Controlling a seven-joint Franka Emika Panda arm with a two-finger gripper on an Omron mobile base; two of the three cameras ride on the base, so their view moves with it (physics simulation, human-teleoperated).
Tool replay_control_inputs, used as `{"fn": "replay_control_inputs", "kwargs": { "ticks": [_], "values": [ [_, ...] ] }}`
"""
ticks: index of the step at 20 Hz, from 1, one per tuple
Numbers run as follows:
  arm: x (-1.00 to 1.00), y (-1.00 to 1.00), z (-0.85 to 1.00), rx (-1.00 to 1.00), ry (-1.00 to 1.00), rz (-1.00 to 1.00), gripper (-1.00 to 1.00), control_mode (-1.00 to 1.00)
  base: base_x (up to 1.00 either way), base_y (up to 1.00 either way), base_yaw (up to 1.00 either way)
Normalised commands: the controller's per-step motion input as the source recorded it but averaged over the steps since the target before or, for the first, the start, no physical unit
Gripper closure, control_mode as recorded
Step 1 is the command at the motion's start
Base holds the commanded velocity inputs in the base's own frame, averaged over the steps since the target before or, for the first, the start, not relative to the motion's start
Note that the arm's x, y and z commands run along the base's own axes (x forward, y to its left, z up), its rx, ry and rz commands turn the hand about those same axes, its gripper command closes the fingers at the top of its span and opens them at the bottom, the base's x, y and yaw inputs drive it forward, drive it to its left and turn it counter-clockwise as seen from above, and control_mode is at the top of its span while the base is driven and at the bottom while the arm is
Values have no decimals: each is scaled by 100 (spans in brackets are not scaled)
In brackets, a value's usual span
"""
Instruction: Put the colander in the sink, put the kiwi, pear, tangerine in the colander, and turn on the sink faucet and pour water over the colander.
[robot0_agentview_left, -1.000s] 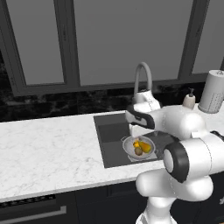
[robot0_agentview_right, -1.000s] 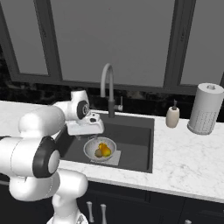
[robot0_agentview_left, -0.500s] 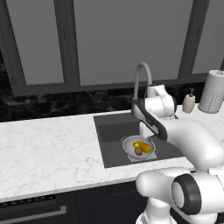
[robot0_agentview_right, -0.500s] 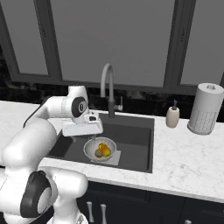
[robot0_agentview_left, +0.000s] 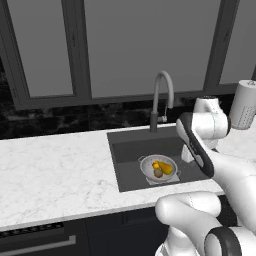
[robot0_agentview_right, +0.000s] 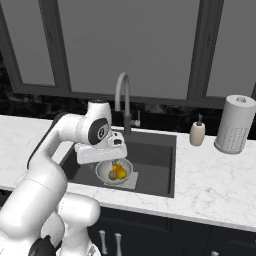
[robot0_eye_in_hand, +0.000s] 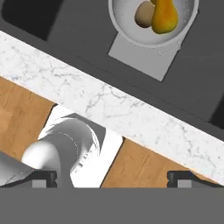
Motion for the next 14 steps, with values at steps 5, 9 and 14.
{"fn": "replay_control_inputs", "kwargs": {
  "ticks": [5, 9, 14],
  "values": [
    [-3, -51, 22, 28, -3, 25, -100, -100, 0, 0, 0],
    [4, -44, 9, 36, -13, 33, -100, -100, 0, 0, 0],
    [31, -42, 1, 32, -14, 28, -100, -100, 0, 0, 0]
  ]
}}
